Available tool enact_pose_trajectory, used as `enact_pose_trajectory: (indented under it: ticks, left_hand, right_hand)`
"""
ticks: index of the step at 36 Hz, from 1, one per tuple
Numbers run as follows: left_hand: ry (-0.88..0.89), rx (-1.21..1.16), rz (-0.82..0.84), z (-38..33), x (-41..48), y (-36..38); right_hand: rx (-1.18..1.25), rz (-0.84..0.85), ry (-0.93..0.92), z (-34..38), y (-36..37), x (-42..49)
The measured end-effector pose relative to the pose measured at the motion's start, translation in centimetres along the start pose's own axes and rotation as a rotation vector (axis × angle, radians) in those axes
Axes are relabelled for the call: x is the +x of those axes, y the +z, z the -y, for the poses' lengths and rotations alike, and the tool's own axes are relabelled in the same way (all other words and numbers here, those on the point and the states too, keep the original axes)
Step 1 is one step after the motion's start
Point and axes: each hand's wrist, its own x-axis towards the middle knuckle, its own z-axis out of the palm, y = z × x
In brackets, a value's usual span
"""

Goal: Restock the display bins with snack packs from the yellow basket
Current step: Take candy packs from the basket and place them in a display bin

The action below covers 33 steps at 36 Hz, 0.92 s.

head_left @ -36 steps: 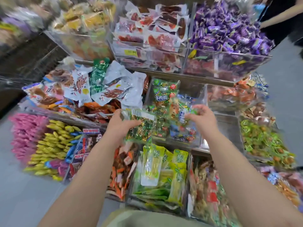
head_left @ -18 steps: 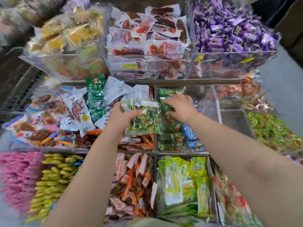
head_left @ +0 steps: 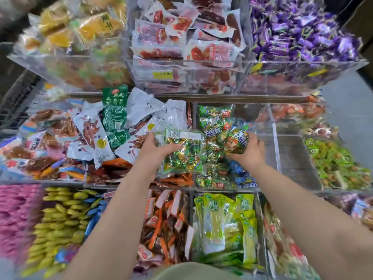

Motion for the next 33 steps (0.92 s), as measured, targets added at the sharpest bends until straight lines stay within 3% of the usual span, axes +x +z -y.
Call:
enact_pose_trajectory:
  ticks: [6, 10, 13, 17, 25, 33]
  left_hand:
    - [0.003, -0.028, -0.006, -0.1, 0.0, 0.2]
    - [-0.004, -0.054, -0.012, -0.2, 0.1, 0.4]
    - [0.01, -0.09, -0.017, -0.4, 0.0, 0.6]
    - [0.02, -0.148, -0.072, -0.2, 0.3, 0.8]
    - [0.033, -0.172, -0.113, -0.1, 0.6, 0.9]
    - [-0.008, -0.173, -0.077, 0.0, 0.9, 0.6]
  right_hand:
    - [0.022, 0.077, -0.052, 0.4, -1.0, 1.6]
    - [-0.026, 0.131, -0.305, 0.4, -0.5, 1.0]
    - [-0.028, 0.033, -0.475, 1.7, -0.3, 0.8]
    - [0.066, -0.108, -0.57, 4.4, -0.1, 0.9]
    - [-0.411, 0.102, -0.576, 5.1, 0.8, 2.1]
    - [-0.668, -0.025, -0.54, 6.3, 1.8, 2.1]
